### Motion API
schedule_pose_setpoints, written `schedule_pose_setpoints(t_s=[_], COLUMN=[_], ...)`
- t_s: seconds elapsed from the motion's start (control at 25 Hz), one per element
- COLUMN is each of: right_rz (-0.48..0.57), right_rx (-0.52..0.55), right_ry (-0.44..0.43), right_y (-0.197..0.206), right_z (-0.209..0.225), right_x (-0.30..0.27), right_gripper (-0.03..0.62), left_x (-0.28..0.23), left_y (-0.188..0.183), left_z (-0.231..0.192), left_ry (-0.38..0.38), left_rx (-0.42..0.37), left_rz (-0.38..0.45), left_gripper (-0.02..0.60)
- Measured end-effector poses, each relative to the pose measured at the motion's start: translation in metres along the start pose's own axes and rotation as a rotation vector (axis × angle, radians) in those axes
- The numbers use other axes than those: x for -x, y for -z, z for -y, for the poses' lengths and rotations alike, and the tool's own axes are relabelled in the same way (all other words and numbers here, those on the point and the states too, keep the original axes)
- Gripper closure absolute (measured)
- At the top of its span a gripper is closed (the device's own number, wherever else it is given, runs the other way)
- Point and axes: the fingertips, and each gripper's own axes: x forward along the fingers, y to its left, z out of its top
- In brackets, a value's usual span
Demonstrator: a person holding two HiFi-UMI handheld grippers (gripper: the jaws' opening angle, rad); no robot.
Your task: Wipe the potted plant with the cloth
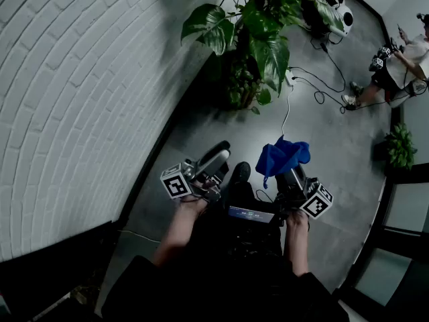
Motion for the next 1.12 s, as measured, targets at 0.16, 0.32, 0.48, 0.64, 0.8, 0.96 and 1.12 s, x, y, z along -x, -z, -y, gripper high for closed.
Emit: schedule_pose_setpoints(t_s=[0.16, 0.32, 0.48, 0.64, 0.8, 0.96, 1.12], right_rz=[-0.003, 0.015, 0.031, 0.031, 0.027, 0.02, 0.004], right_rx=[-0.004, -0.027, -0.035, -0.04, -0.043, -0.041, -0.026], right_ry=[-0.025, -0.053, -0.102, -0.12, -0.139, -0.136, -0.144], right_y=[-0.015, -0.042, -0.085, -0.116, -0.136, -0.156, -0.174], right_z=[0.026, 0.064, 0.096, 0.134, 0.156, 0.182, 0.198], right_x=[-0.021, -0.048, -0.082, -0.107, -0.114, -0.113, -0.117], right_gripper=[0.485, 0.485, 0.485, 0.485, 0.485, 0.485, 0.485], left_x=[-0.012, -0.037, -0.083, -0.125, -0.152, -0.178, -0.198], left_y=[-0.014, -0.032, -0.054, -0.066, -0.065, -0.06, -0.063], left_z=[-0.018, -0.038, -0.061, -0.088, -0.108, -0.126, -0.148], left_ry=[-0.029, -0.06, -0.081, -0.103, -0.132, -0.164, -0.207], left_rx=[-0.03, -0.073, -0.119, -0.142, -0.147, -0.158, -0.18], left_rz=[0.016, 0.019, 0.003, -0.013, -0.018, -0.027, -0.025], left_gripper=[0.398, 0.393, 0.385, 0.379, 0.364, 0.341, 0.31])
